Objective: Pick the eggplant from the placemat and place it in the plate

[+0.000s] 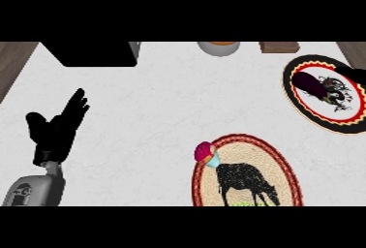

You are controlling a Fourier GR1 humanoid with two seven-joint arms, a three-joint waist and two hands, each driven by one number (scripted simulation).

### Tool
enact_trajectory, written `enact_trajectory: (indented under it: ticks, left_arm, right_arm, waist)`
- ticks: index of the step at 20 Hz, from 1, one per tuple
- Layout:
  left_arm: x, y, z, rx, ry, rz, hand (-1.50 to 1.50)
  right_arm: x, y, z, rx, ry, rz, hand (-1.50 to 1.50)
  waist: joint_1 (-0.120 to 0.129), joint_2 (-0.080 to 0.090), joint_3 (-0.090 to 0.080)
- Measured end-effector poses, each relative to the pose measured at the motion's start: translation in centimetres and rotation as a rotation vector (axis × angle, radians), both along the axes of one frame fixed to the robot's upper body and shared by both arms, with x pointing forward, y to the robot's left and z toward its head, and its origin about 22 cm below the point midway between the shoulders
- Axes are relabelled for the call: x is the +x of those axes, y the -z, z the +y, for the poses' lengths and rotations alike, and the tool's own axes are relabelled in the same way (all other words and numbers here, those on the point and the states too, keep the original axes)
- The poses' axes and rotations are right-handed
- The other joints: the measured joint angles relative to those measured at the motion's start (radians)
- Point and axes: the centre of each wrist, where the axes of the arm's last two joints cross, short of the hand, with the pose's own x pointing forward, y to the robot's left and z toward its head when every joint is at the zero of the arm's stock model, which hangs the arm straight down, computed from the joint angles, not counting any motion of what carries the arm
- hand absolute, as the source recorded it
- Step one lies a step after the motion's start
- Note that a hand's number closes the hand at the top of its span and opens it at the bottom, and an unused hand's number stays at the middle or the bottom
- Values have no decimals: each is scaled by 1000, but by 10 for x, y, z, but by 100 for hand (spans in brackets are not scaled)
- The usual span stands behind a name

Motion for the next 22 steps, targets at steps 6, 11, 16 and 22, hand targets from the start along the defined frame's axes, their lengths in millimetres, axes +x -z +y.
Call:
enact_trajectory:
  ticks: [6,11,16,22]
  left_arm:
    - [4,4,2,-1,1,-4,0]
    - [4,-1,0,3,8,-12,0]
    - [1,2,-4,1,9,-12,0]
    - [3,4,1,0,11,-12,0]
  right_arm:
    - [-27,11,-29,38,-30,-30,-150]
    - [-49,26,-47,32,-26,-38,-150]
    - [-68,32,-63,23,-8,-35,-150]
    - [-82,28,-77,0,21,-14,-150]
  waist:
    - [5,4,0]
    - [8,5,0]
    - [9,5,0]
    - [9,5,0]
